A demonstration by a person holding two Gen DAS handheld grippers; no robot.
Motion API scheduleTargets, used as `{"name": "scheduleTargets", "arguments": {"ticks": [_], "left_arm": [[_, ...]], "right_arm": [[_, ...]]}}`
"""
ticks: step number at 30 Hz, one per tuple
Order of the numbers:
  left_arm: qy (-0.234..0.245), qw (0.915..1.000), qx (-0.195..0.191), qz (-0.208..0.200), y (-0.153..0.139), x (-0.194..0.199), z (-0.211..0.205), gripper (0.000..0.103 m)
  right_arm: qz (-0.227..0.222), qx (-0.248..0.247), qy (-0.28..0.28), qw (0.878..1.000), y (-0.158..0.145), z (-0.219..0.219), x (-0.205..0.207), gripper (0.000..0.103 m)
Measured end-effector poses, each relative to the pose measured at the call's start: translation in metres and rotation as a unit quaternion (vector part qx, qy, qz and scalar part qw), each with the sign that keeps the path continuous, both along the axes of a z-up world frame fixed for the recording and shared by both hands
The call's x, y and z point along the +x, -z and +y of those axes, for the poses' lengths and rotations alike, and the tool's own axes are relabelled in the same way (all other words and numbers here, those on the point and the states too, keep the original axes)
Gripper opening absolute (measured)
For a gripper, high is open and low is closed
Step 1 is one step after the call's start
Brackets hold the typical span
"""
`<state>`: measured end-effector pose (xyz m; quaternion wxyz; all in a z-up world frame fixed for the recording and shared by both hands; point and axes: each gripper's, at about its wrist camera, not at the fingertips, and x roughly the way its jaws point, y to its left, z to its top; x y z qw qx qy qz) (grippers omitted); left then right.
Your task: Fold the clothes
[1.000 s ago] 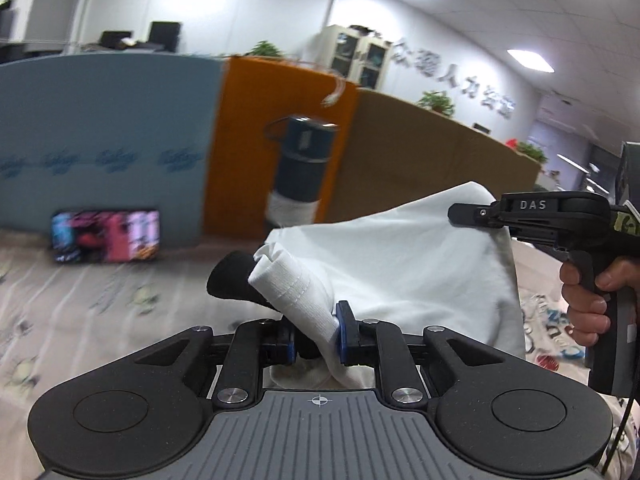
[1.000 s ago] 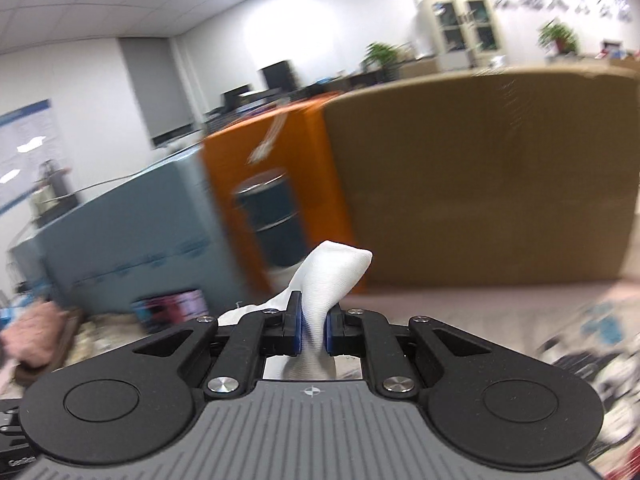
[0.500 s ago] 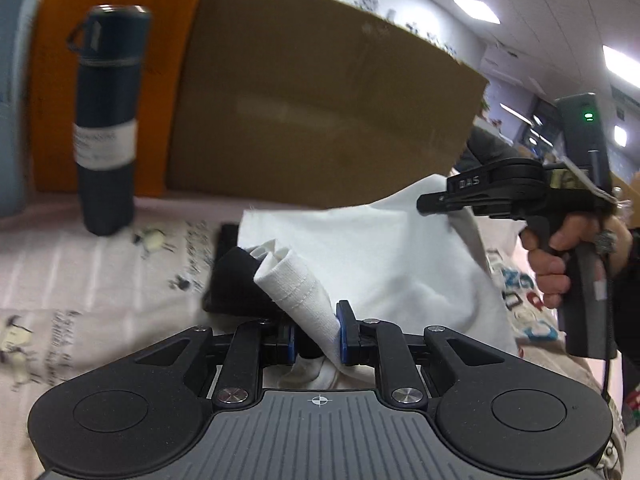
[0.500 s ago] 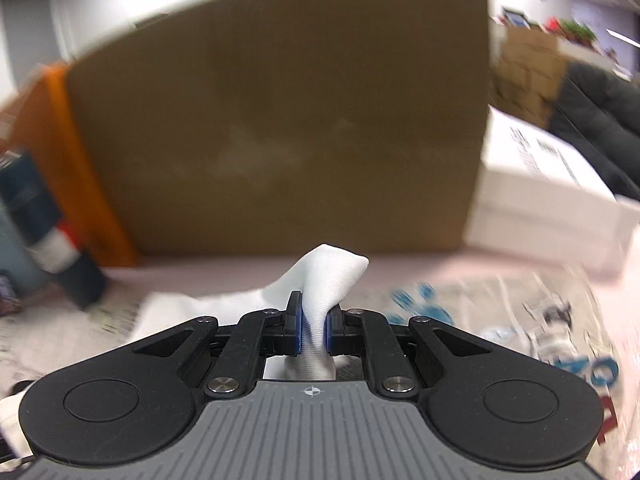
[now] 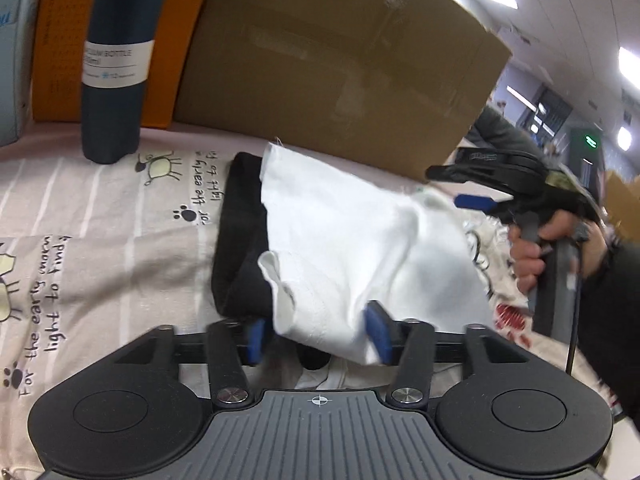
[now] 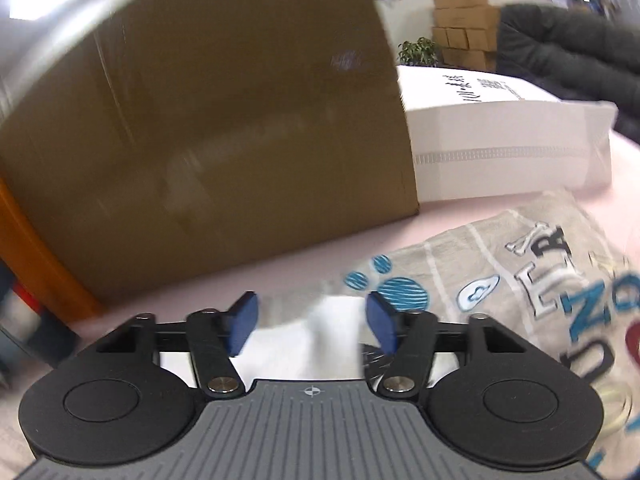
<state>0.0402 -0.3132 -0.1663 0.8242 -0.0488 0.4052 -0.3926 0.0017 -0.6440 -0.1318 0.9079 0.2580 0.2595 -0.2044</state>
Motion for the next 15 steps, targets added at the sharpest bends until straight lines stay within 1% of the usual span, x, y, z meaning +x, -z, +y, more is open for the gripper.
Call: {"name": "scheduleTargets", "arguments": {"ticks": [2, 4, 5, 8, 10, 12, 14, 15], "left_arm": [[-0.005, 0.9998, -0.013, 0.014, -0.002, 0.005, 0.004, 0.064], [-0.017, 0.9985, -0.028, 0.044, -0.003, 0.012, 0.009, 0.065], [-0.024, 0.9977, -0.033, 0.054, -0.003, 0.014, 0.010, 0.065], [-0.037, 0.9970, -0.030, 0.061, -0.002, 0.018, 0.011, 0.065], [-0.046, 0.9960, -0.031, 0.069, 0.000, 0.021, 0.013, 0.065], [-0.047, 0.9956, -0.025, 0.078, 0.003, 0.025, 0.011, 0.065], [-0.045, 0.9968, 0.005, 0.066, 0.006, 0.023, 0.007, 0.065], [-0.043, 0.9971, 0.023, 0.057, 0.008, 0.022, 0.005, 0.065]], "right_arm": [[-0.017, 0.031, 0.013, 0.999, -0.008, 0.002, -0.021, 0.069], [-0.027, 0.066, 0.027, 0.997, -0.011, 0.004, -0.045, 0.070], [-0.023, 0.085, 0.028, 0.996, -0.010, 0.006, -0.058, 0.071], [-0.001, 0.131, 0.034, 0.991, -0.002, 0.014, -0.093, 0.071], [0.006, 0.164, 0.032, 0.986, 0.005, 0.020, -0.113, 0.071], [0.011, 0.191, 0.035, 0.981, 0.014, 0.026, -0.124, 0.071], [0.034, 0.211, 0.027, 0.977, 0.026, 0.031, -0.127, 0.071], [0.058, 0.203, 0.032, 0.977, 0.031, 0.035, -0.125, 0.066]]}}
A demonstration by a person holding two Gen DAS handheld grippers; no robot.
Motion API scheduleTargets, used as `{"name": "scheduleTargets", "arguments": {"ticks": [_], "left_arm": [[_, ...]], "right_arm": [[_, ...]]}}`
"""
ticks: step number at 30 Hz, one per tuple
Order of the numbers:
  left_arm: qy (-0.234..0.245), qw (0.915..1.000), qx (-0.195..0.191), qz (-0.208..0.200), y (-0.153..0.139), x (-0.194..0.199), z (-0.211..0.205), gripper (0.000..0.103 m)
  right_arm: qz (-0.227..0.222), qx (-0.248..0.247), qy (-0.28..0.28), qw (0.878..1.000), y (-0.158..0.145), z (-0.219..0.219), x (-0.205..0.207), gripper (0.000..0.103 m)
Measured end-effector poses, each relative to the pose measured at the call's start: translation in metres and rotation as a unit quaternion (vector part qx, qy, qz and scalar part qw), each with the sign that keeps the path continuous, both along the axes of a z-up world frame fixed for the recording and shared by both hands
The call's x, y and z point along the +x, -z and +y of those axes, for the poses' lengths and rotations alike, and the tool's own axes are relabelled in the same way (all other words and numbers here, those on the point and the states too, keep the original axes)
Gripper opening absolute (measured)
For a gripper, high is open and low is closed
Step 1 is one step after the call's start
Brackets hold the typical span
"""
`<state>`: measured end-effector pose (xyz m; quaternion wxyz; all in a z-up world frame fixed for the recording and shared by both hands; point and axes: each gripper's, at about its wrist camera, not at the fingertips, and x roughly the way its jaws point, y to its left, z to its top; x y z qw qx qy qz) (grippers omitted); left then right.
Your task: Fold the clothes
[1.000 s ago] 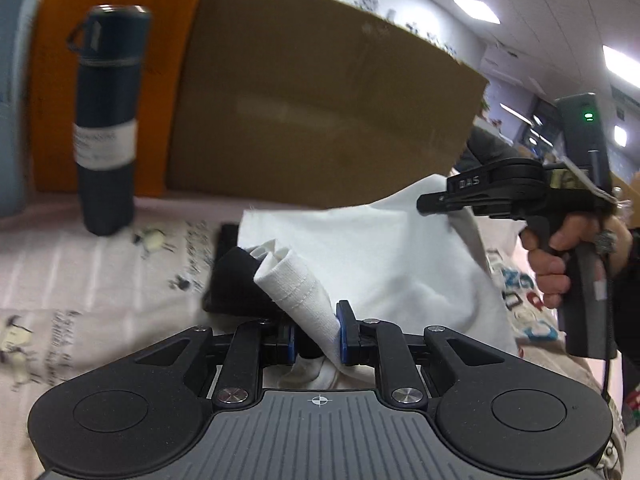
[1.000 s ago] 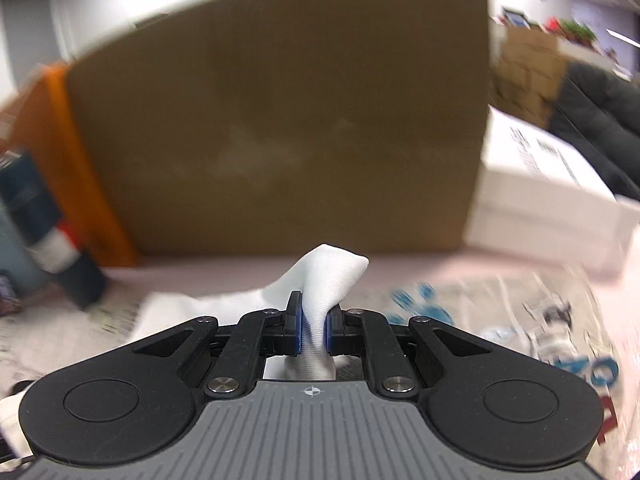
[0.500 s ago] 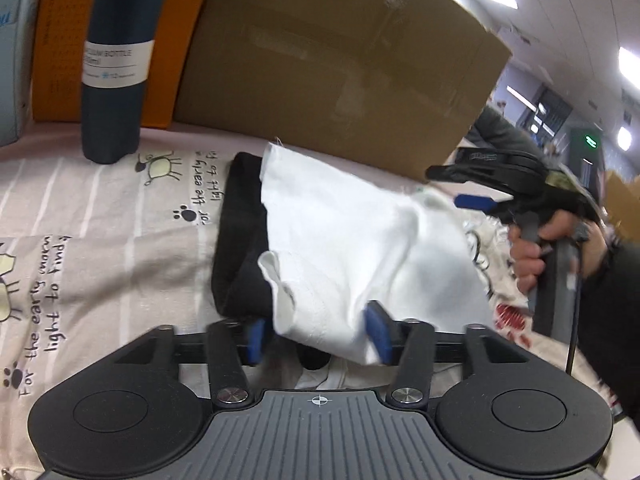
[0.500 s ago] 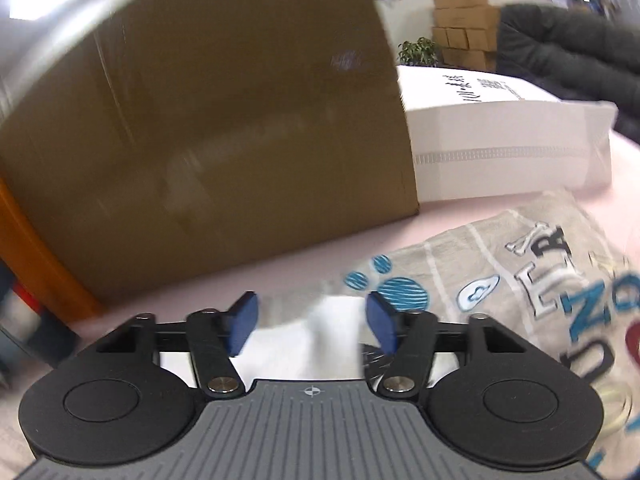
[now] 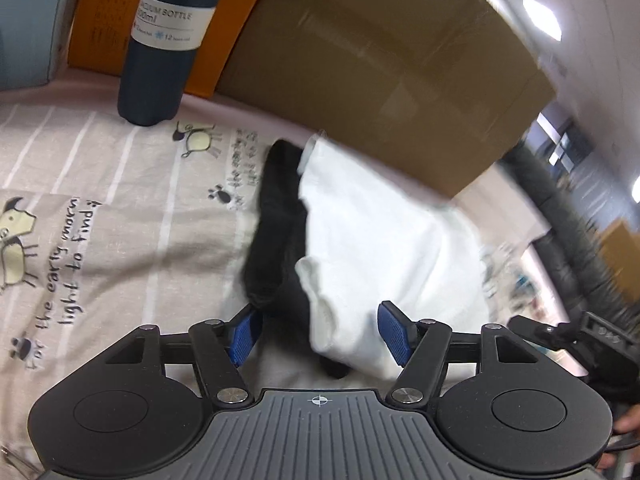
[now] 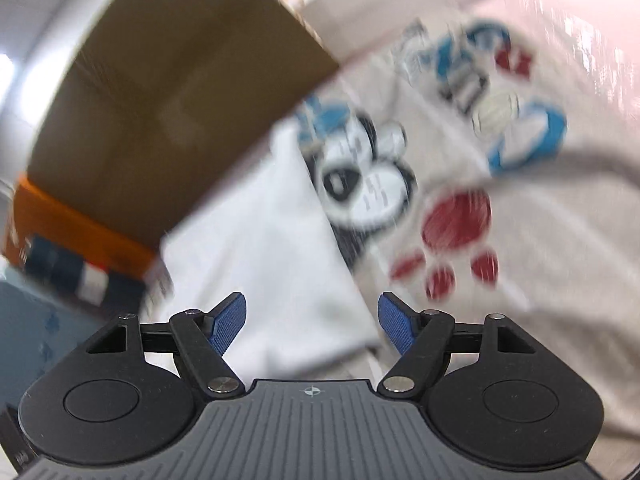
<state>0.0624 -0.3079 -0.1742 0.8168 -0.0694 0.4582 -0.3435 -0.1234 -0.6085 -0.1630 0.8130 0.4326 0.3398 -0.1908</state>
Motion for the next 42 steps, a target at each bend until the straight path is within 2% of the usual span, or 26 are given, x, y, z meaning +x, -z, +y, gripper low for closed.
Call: {"name": "scheduleTargets", "arguments": {"ticks": [1, 3, 5, 7, 8, 10, 12, 16, 19, 25, 27, 29, 32, 37, 39, 42], "left_arm": [[0.003, 0.9999, 0.013, -0.010, 0.000, -0.002, 0.000, 0.065], [0.008, 0.9990, 0.030, -0.033, -0.004, -0.007, 0.002, 0.065], [0.009, 0.9978, 0.035, -0.056, -0.013, -0.013, 0.008, 0.066], [0.005, 0.9964, 0.034, -0.077, -0.023, -0.020, 0.015, 0.071], [0.003, 0.9956, 0.032, -0.088, -0.029, -0.024, 0.018, 0.073], [-0.004, 0.9936, 0.027, -0.110, -0.040, -0.033, 0.027, 0.084], [-0.009, 0.9911, 0.020, -0.131, -0.051, -0.044, 0.034, 0.090], [-0.012, 0.9841, -0.004, -0.177, -0.075, -0.065, 0.047, 0.096], [-0.016, 0.9760, -0.026, -0.216, -0.095, -0.079, 0.058, 0.099], [-0.014, 0.9588, -0.057, -0.278, -0.134, -0.100, 0.086, 0.102], [-0.016, 0.9516, -0.060, -0.301, -0.145, -0.108, 0.098, 0.103], [-0.022, 0.9452, -0.062, -0.320, -0.155, -0.116, 0.110, 0.103], [-0.047, 0.9358, -0.056, -0.345, -0.165, -0.132, 0.133, 0.103], [-0.056, 0.9313, -0.052, -0.356, -0.175, -0.141, 0.149, 0.103], [-0.059, 0.9296, -0.055, -0.360, -0.177, -0.141, 0.151, 0.103], [-0.064, 0.9268, -0.069, -0.363, -0.181, -0.141, 0.149, 0.103]], "right_arm": [[0.022, -0.010, -0.002, 1.000, 0.004, 0.005, 0.001, 0.062], [0.031, -0.065, -0.014, 0.997, 0.004, 0.019, 0.004, 0.055], [0.048, -0.103, -0.029, 0.993, 0.003, 0.030, 0.010, 0.055], [0.072, -0.134, -0.038, 0.988, -0.002, 0.039, 0.017, 0.057], [0.083, -0.145, -0.033, 0.985, -0.007, 0.042, 0.018, 0.062], [0.091, -0.165, -0.020, 0.982, -0.020, 0.048, 0.015, 0.066], [0.078, -0.179, -0.017, 0.981, -0.034, 0.054, 0.011, 0.072], [0.053, -0.203, -0.026, 0.977, -0.063, 0.073, 0.006, 0.080], [0.014, -0.219, -0.040, 0.975, -0.088, 0.091, 0.004, 0.081], [-0.084, -0.249, -0.047, 0.964, -0.142, 0.136, -0.017, 0.091], [-0.127, -0.258, -0.033, 0.957, -0.156, 0.154, -0.027, 0.103], [-0.159, -0.266, -0.009, 0.951, -0.165, 0.171, -0.038, 0.103], [-0.166, -0.257, -0.001, 0.952, -0.169, 0.195, -0.050, 0.103], [-0.167, -0.258, -0.021, 0.951, -0.163, 0.227, -0.062, 0.103], [-0.181, -0.255, 0.002, 0.950, -0.162, 0.233, -0.065, 0.103], [-0.202, -0.273, 0.012, 0.940, -0.166, 0.239, -0.070, 0.103]]}}
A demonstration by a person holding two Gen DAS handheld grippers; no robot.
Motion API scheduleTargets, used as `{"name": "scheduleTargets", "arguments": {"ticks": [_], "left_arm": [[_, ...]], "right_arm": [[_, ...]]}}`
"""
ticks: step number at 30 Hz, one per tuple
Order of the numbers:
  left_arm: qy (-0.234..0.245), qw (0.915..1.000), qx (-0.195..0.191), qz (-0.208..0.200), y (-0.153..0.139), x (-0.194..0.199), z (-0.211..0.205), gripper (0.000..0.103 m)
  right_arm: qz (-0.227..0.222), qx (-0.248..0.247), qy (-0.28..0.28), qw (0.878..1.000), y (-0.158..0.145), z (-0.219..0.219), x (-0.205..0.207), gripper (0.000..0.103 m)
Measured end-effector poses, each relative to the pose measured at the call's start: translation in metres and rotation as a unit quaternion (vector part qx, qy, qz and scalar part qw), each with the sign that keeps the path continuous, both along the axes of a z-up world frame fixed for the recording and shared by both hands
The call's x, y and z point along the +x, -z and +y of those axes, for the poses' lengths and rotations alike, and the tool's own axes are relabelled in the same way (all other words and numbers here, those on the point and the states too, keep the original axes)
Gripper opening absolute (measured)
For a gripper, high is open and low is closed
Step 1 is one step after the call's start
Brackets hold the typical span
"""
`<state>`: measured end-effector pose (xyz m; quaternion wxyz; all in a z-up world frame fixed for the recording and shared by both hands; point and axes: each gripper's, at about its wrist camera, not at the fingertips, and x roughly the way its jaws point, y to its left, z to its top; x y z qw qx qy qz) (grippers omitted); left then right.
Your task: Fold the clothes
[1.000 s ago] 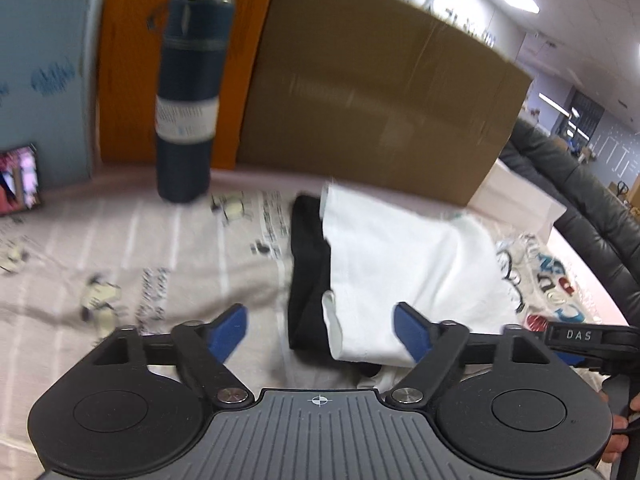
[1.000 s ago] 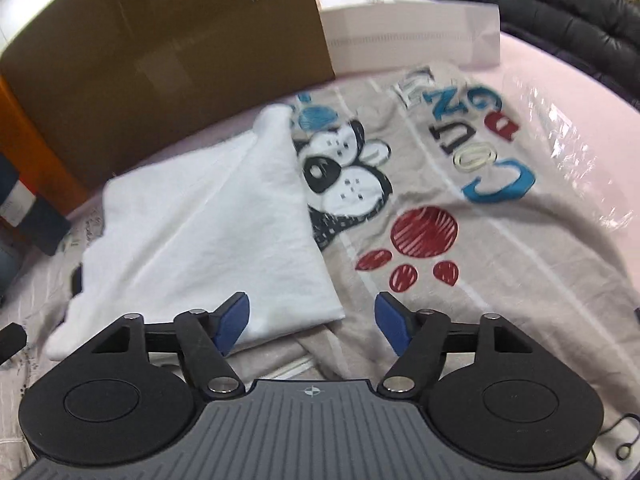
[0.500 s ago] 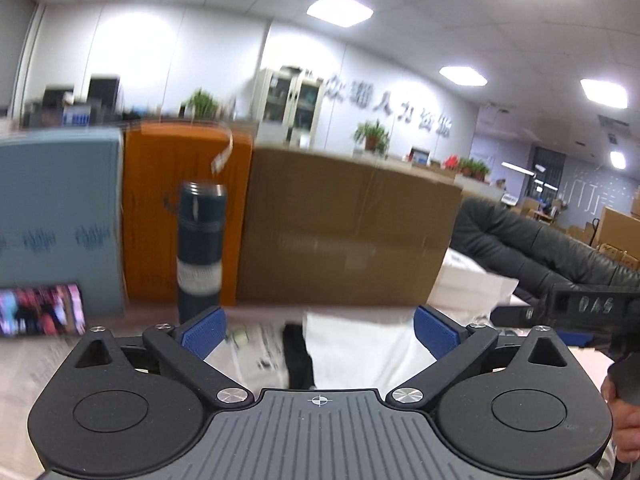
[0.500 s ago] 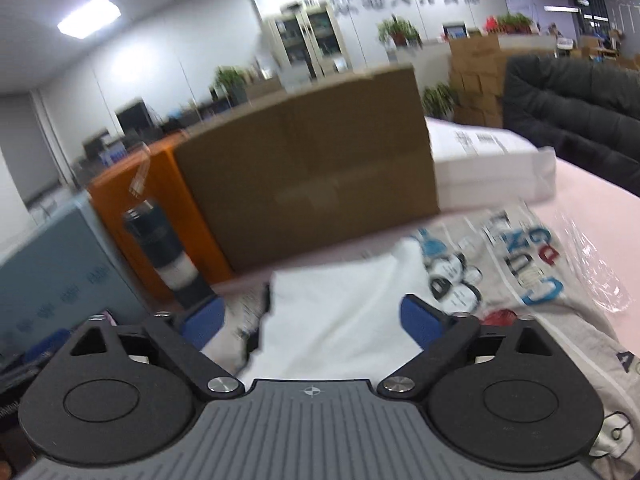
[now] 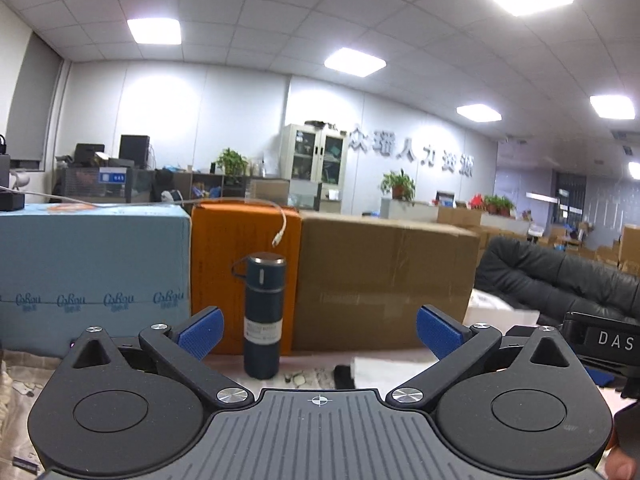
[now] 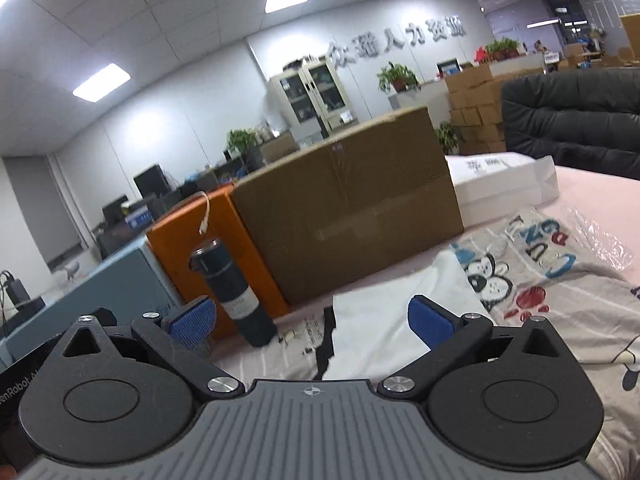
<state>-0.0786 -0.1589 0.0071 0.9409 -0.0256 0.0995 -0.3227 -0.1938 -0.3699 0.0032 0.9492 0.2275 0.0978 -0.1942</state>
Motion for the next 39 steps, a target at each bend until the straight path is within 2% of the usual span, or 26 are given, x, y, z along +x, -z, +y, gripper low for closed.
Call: {"name": "scheduleTargets", "arguments": {"ticks": [4, 13, 23, 27, 30, 33, 39], "left_arm": [[0.003, 1.0000, -0.008, -0.003, 0.002, -0.003, -0.003, 0.103], [-0.017, 0.9999, 0.005, 0.000, 0.010, -0.014, -0.011, 0.103], [-0.006, 0.9999, 0.011, -0.009, 0.004, -0.010, -0.019, 0.103], [-0.001, 0.9998, -0.013, 0.017, 0.006, -0.004, -0.015, 0.103], [0.001, 0.9999, -0.001, 0.010, 0.004, -0.003, -0.016, 0.103], [-0.004, 1.0000, 0.000, 0.008, 0.005, -0.004, -0.014, 0.103], [0.002, 0.9999, -0.001, 0.014, 0.005, -0.007, -0.011, 0.103]], "right_arm": [[-0.030, -0.050, 0.033, 0.998, -0.004, 0.001, -0.008, 0.103], [-0.056, -0.084, 0.099, 0.990, -0.002, -0.020, -0.006, 0.103], [-0.047, -0.047, 0.108, 0.992, 0.004, -0.033, -0.005, 0.103], [-0.035, -0.049, 0.098, 0.993, 0.005, -0.036, -0.004, 0.103], [-0.044, -0.039, 0.119, 0.991, 0.007, -0.038, -0.008, 0.103], [-0.033, -0.031, 0.122, 0.991, 0.010, -0.040, -0.003, 0.103], [-0.032, -0.047, 0.112, 0.992, 0.008, -0.033, 0.001, 0.103]]}}
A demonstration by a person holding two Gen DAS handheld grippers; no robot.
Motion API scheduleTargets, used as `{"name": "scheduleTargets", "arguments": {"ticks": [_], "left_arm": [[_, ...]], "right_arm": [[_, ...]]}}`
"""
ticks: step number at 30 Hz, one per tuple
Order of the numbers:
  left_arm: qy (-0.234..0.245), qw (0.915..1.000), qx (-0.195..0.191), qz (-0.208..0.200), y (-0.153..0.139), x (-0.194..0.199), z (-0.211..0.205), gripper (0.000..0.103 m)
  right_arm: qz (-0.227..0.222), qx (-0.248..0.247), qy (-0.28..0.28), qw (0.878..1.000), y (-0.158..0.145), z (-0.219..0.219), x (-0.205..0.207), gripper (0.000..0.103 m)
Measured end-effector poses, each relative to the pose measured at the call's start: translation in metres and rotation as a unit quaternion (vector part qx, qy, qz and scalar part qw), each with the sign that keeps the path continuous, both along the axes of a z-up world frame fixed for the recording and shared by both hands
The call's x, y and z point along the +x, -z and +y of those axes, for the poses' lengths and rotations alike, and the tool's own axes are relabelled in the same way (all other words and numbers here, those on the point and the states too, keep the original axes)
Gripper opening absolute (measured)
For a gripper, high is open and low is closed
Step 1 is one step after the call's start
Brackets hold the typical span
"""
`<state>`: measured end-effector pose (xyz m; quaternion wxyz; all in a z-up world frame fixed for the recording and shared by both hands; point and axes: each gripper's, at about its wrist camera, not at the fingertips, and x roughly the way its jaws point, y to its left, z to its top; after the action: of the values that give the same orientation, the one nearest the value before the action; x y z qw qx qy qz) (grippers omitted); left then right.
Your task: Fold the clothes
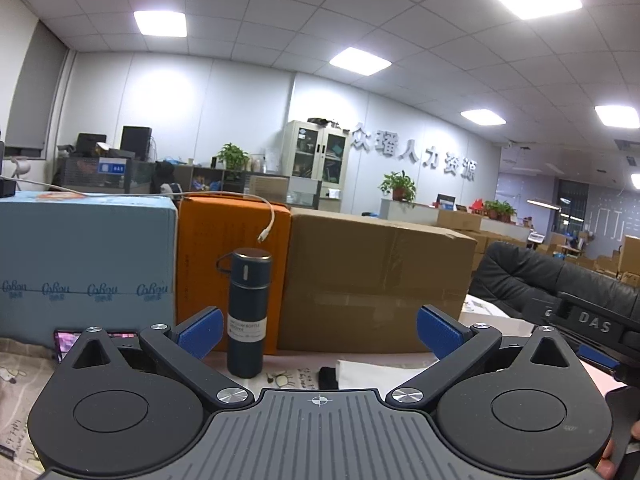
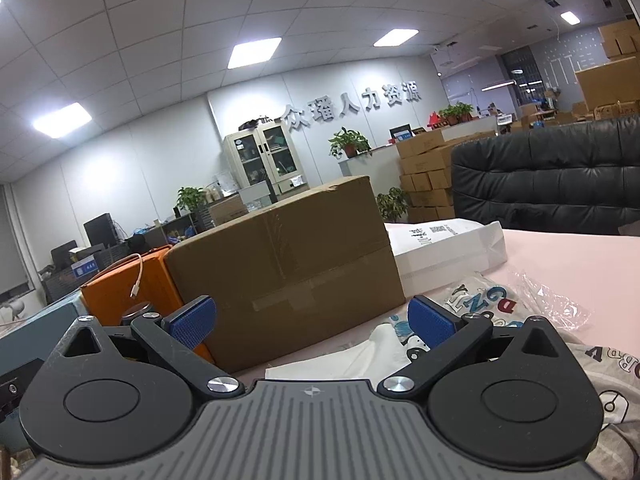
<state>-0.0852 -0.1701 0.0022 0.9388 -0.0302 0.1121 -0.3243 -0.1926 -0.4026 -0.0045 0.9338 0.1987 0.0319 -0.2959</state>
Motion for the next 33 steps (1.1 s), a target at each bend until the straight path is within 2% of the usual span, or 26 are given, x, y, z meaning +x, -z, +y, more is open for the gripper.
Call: {"name": "scheduleTargets", "arguments": {"ticks": [33], "left_arm": [[0.019, 0.9997, 0.002, 0.015, 0.005, 0.011, 0.004, 0.103]], "right_arm": [[0.015, -0.007, 0.016, 1.000, 0.001, 0.012, 0.005, 0.103]]}}
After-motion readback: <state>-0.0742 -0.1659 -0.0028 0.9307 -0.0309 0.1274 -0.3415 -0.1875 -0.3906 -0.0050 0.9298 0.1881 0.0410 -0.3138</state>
